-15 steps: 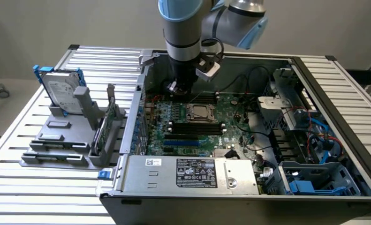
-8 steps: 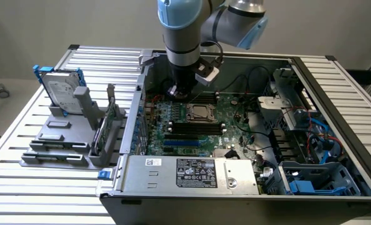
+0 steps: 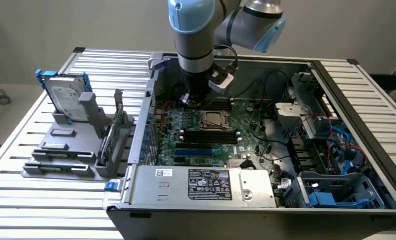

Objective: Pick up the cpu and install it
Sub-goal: 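Close the cpu cover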

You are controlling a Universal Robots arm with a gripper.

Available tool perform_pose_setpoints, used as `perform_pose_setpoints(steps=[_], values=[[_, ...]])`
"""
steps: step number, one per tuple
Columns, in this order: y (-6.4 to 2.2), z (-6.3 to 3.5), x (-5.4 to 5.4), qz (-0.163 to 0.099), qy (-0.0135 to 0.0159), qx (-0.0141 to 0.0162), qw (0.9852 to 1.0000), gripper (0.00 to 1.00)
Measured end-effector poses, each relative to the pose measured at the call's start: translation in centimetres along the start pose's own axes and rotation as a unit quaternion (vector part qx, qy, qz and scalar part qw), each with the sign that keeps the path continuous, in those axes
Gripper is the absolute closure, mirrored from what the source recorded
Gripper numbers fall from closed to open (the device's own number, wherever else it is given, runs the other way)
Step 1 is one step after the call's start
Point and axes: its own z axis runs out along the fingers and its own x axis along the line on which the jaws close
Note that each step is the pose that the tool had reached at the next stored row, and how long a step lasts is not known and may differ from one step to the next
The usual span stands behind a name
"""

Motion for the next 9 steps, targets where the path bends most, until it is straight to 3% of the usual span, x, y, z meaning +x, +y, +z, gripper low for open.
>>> perform_pose_setpoints(steps=[4,9], values=[[0.03,0.23,0.12,-0.001,-0.0023,-0.004,1.0,0.89],[0.08,0.42,0.36,-0.001,-0.0044,-0.0068,1.0,0.89]])
